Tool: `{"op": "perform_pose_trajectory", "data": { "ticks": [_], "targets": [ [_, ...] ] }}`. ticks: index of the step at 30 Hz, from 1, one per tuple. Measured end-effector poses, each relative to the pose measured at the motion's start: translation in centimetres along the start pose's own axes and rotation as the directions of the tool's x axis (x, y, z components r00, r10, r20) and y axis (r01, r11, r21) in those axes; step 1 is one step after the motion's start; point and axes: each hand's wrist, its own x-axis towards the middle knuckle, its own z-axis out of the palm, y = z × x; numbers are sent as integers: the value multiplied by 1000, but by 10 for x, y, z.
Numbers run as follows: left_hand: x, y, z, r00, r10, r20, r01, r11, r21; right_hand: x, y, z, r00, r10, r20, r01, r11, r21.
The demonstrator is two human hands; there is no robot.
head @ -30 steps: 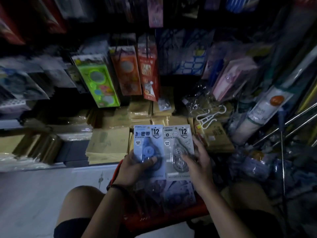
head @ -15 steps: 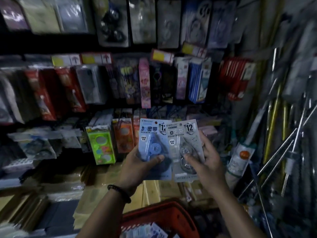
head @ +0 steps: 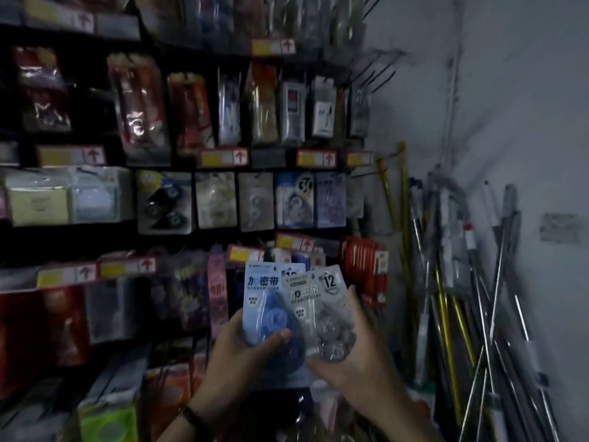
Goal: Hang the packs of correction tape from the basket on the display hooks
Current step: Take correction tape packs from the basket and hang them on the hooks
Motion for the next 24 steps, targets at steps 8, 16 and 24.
{"op": "perform_pose_trajectory", "data": {
  "ticks": [8,16,24],
  "targets": [
    [57,42,38,998,63,19,-62,998,-30,56,-17,-35,983,-59,-175,43,995,-95],
    [96,55,49,994,98,-42,-97,995,28,106,-6,-49,963,-70,-262,23,984,-176],
    [160,52,67,957,286,-43,-274,945,178,196,18,-74,931,-135,-340,43,963,-265]
  ]
}}
